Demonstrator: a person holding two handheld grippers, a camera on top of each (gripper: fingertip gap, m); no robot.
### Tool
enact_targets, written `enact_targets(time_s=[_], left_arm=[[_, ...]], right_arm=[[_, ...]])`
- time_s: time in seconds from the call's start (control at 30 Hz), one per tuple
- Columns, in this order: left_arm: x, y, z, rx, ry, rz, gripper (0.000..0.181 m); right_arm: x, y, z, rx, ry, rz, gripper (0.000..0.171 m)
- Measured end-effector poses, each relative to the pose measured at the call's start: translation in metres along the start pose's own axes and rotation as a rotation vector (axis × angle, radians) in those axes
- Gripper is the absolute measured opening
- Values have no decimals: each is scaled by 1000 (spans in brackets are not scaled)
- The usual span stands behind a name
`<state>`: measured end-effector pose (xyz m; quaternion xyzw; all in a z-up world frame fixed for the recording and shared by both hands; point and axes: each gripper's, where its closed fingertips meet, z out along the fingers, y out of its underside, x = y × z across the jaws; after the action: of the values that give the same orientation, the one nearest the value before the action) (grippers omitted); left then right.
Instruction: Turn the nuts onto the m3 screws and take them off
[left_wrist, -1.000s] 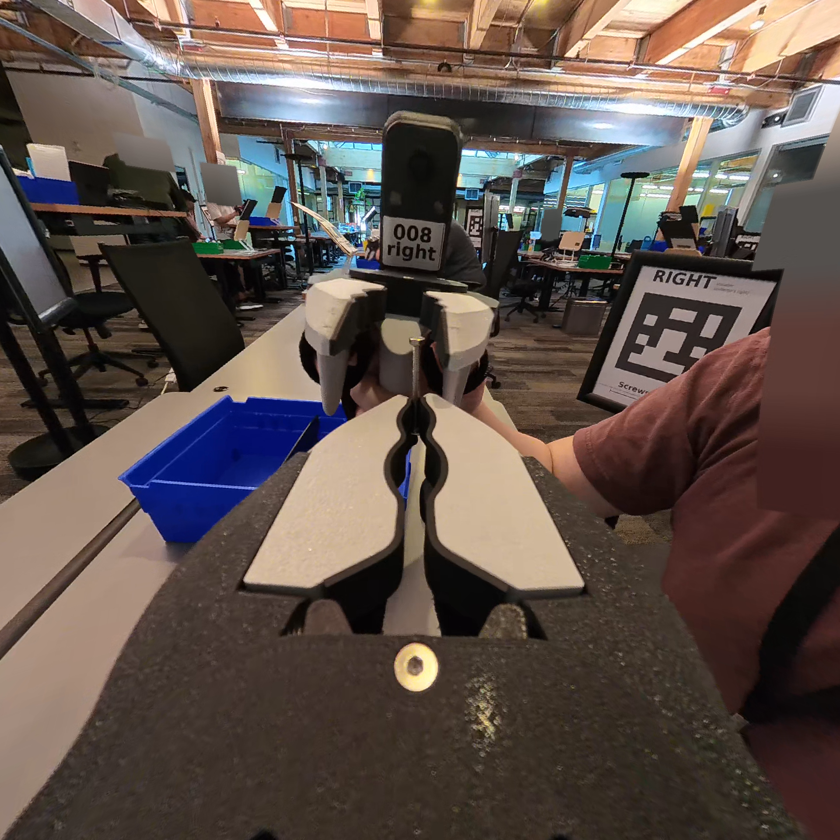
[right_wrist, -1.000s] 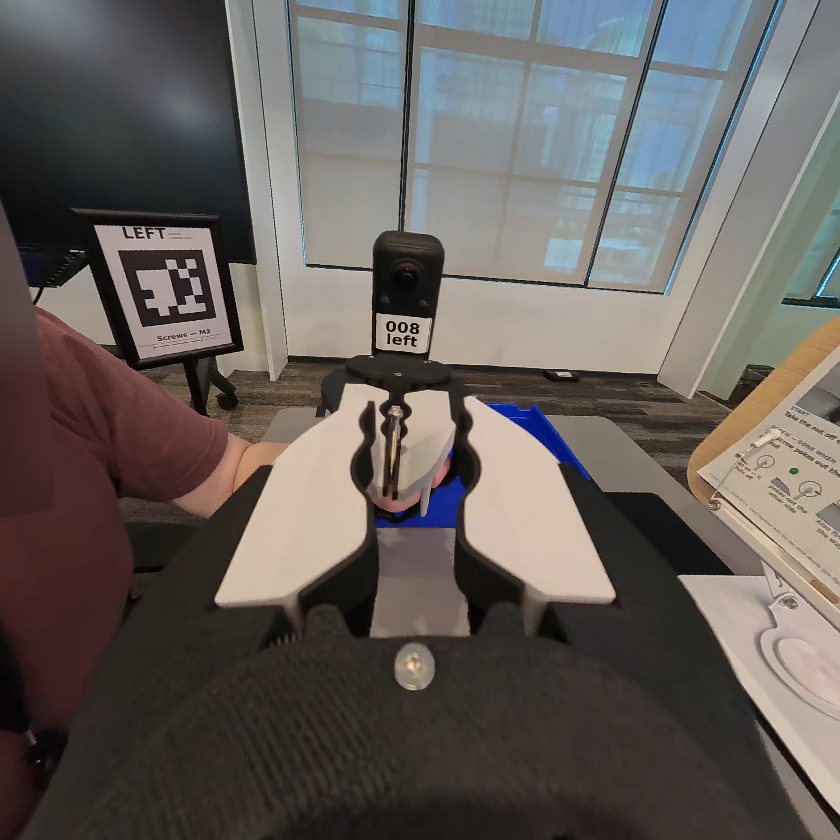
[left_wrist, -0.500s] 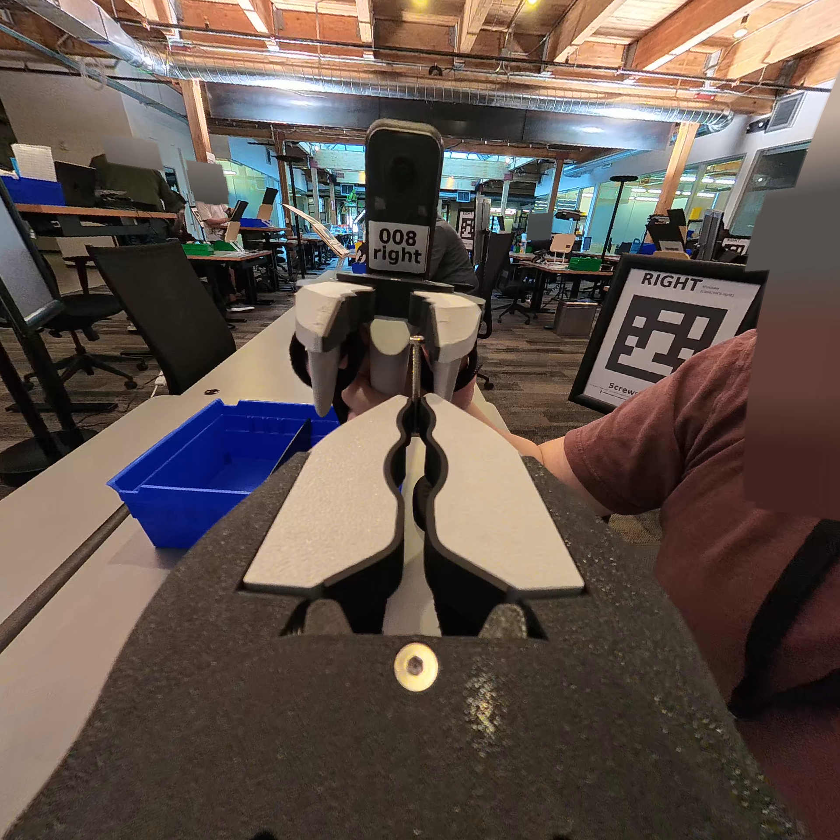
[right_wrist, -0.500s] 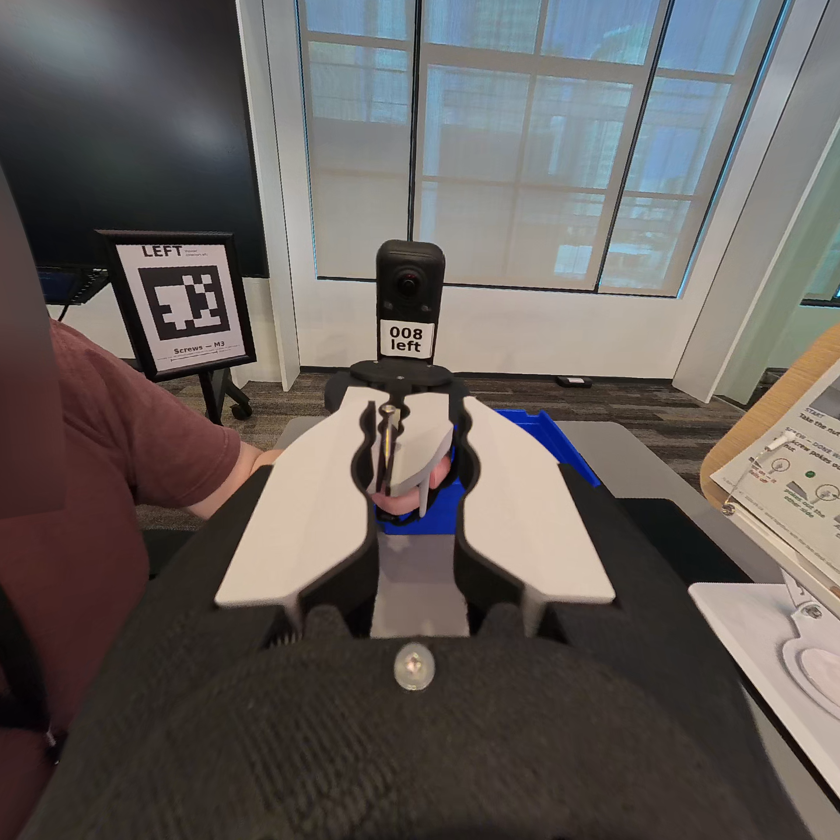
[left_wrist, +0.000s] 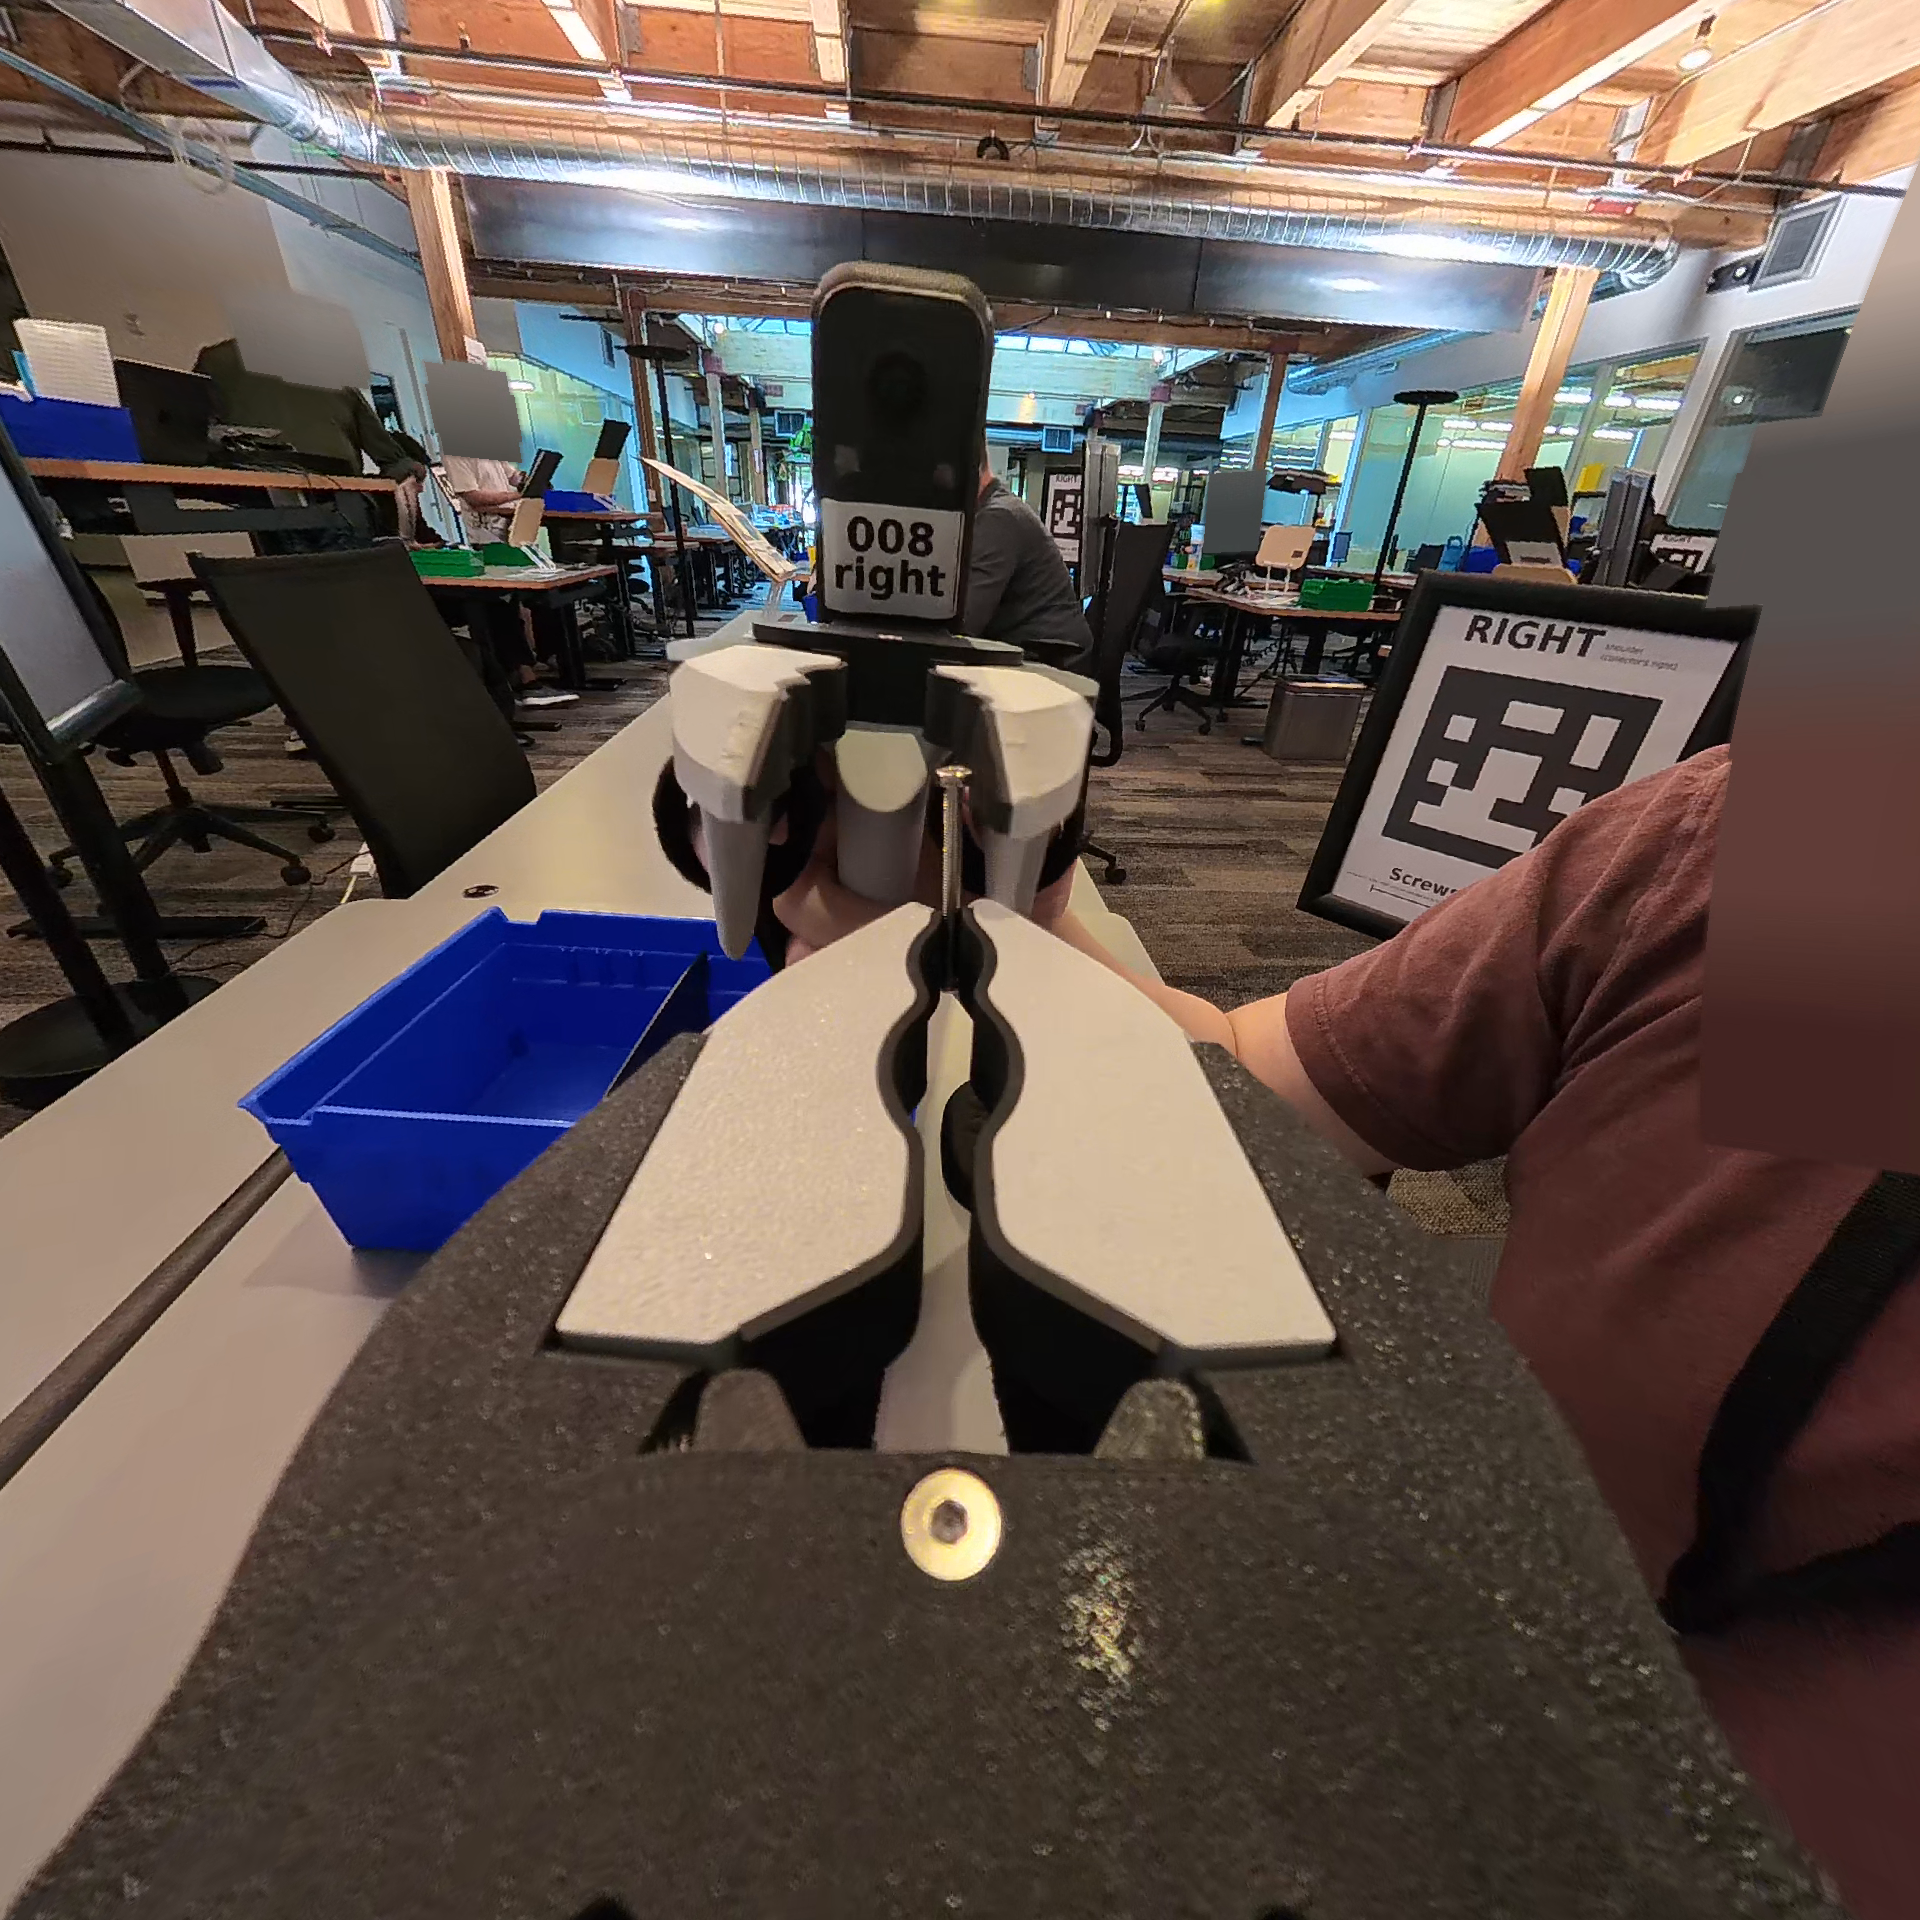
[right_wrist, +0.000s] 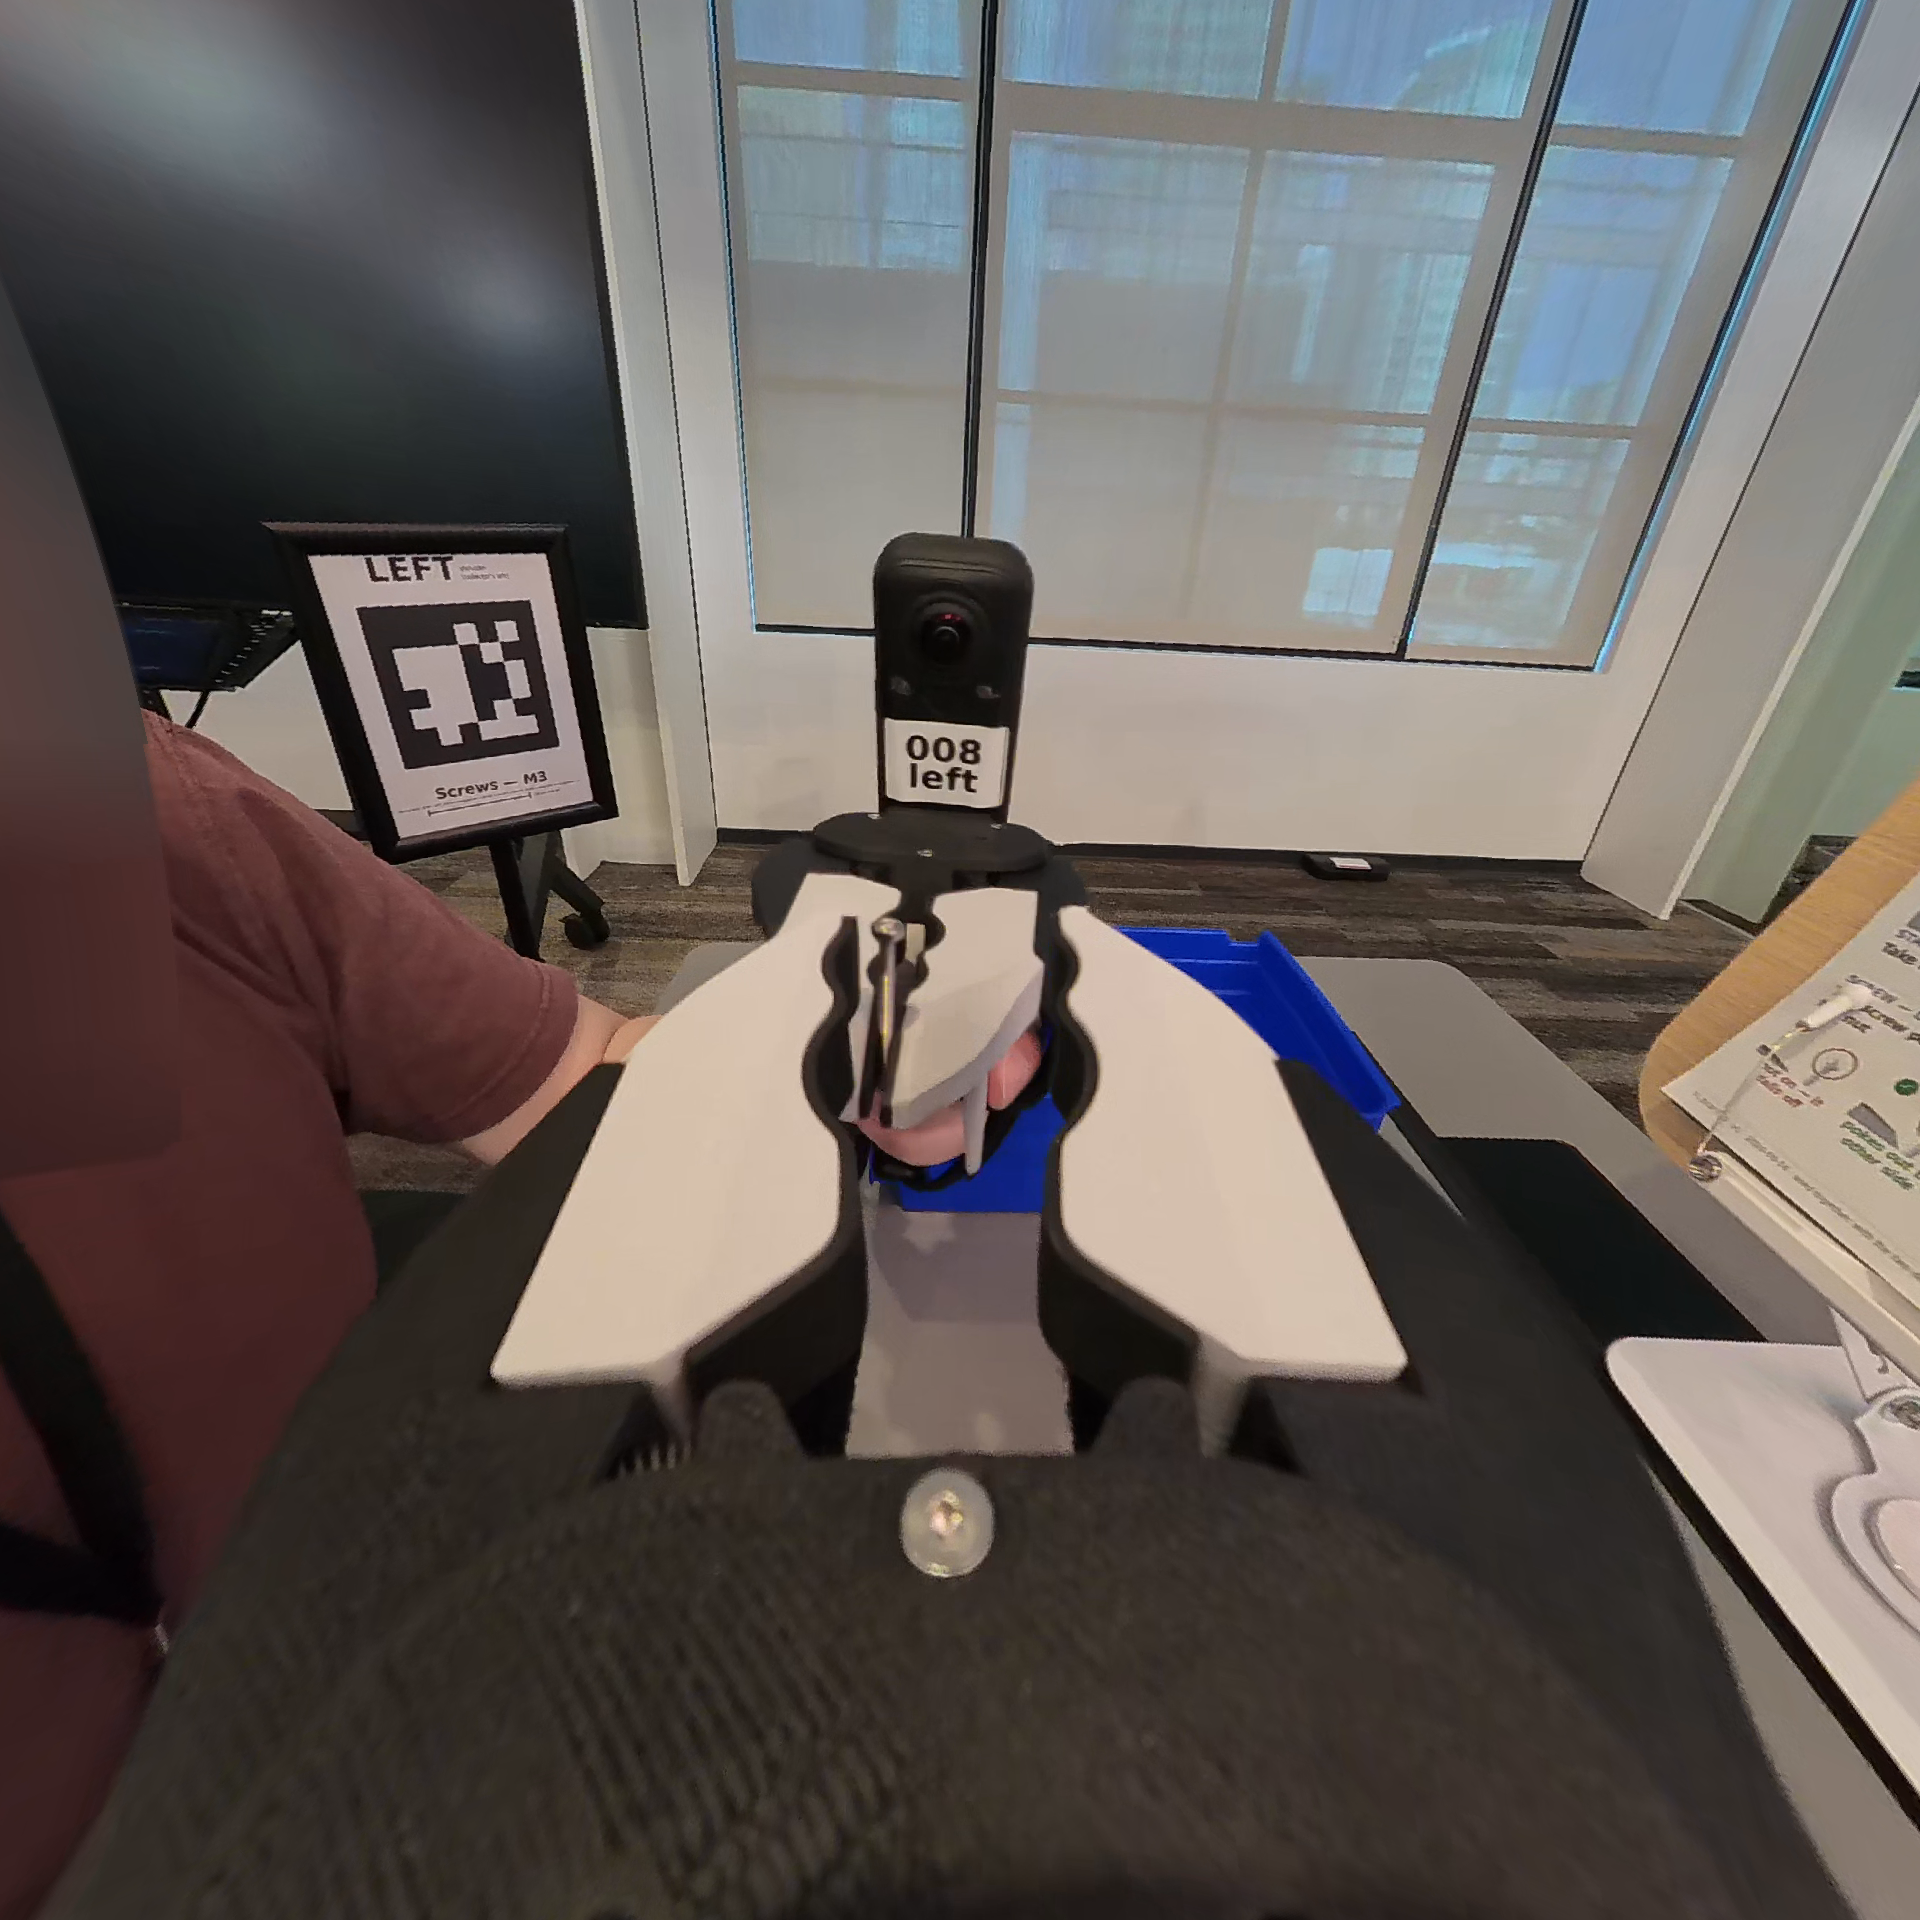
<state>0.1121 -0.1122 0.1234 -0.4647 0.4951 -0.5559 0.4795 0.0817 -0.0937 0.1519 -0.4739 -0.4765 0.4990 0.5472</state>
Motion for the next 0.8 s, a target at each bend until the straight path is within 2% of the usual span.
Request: enact_targets(time_s=[0.57,0.7,0.8], left_arm=[[0,0,0,-1,1,-4,2],[1,2,1,-10,4,-2,2],[1,2,2,-11,4,-1,2]], right_arm=[[4,-3,-9,0,7,-11,34],[-3,-5,-10,15,-40,-15,34],[-7,0,-7,-16,-54,-37,27]])
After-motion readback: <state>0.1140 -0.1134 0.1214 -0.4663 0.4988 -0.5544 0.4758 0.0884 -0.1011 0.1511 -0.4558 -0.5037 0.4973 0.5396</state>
